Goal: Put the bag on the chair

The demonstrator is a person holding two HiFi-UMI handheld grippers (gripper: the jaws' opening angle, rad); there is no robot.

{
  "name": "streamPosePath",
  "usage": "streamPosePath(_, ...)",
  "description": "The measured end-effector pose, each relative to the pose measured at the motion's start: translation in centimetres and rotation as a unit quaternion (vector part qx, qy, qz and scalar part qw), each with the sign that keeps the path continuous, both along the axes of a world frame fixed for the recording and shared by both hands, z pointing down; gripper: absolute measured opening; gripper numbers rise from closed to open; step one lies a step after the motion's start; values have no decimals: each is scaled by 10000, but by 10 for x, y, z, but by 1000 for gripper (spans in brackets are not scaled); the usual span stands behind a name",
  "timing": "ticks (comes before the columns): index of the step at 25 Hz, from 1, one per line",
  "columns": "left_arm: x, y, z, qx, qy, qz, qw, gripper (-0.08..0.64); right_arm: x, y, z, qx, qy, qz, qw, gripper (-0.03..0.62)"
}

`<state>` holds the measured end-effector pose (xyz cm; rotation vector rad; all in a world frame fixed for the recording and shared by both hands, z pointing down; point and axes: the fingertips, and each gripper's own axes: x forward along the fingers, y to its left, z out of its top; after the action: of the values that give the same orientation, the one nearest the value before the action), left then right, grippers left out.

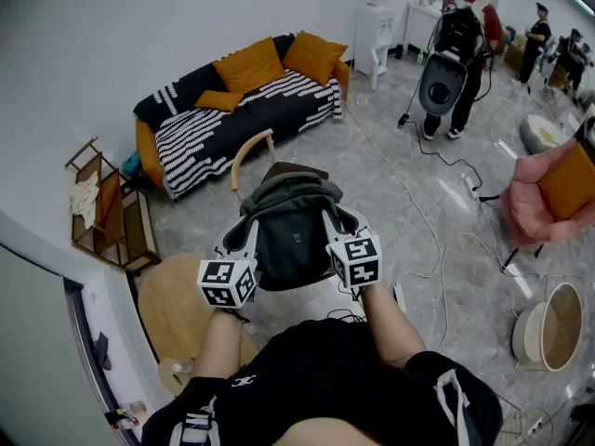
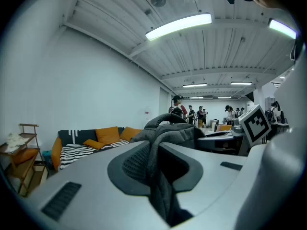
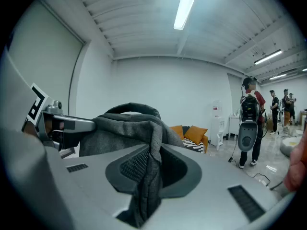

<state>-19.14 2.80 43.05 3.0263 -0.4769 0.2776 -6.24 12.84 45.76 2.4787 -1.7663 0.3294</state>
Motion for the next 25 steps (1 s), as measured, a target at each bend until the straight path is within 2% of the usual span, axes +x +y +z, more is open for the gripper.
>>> streamPosePath(4, -23, 0, 7, -155, -6, -80, 9998, 66, -21, -1, 3, -81, -2, -95, 9999, 80)
streamPosePath(10, -29, 6, 7, -163, 77, -84, 9998, 65, -25, 3, 2, 51, 16, -114, 9999, 83)
streamPosePath(17, -16, 19, -5, -7, 108, -81, 9999, 64, -14, 19, -8, 233, 17, -92, 9997, 86)
streamPosePath(25, 9, 47, 4, -158, 91, -219, 9996, 64, 10, 50, 0, 215, -59, -168, 9996, 86)
